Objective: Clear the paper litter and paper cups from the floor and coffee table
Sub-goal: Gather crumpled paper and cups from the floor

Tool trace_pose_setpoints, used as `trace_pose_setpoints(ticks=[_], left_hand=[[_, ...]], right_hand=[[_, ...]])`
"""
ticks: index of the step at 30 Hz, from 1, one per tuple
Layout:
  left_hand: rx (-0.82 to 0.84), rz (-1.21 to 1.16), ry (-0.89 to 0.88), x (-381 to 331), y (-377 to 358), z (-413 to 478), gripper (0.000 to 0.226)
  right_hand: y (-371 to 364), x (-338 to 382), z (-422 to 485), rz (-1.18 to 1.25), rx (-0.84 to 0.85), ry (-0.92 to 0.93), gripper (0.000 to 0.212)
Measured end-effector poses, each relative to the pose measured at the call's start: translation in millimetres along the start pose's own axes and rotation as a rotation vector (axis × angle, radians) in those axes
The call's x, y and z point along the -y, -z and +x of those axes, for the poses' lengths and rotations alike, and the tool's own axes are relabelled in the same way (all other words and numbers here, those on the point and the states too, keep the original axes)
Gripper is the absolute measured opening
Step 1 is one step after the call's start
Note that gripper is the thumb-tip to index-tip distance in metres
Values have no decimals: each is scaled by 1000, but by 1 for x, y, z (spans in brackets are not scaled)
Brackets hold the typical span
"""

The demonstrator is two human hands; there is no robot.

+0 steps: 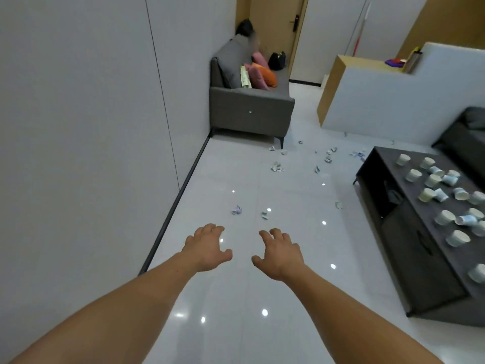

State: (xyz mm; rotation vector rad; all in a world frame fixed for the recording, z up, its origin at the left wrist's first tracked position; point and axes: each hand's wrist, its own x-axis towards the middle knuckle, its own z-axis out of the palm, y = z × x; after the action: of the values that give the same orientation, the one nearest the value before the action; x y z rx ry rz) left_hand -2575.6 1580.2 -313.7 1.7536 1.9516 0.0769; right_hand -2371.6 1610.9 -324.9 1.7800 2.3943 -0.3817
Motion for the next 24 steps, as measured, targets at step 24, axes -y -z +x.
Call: trace_pose_setpoints(ticks=[24], left_hand=[[121, -72, 9, -104, 73, 384, 73]], right_hand=[[98, -201, 356, 39, 126, -78, 66]])
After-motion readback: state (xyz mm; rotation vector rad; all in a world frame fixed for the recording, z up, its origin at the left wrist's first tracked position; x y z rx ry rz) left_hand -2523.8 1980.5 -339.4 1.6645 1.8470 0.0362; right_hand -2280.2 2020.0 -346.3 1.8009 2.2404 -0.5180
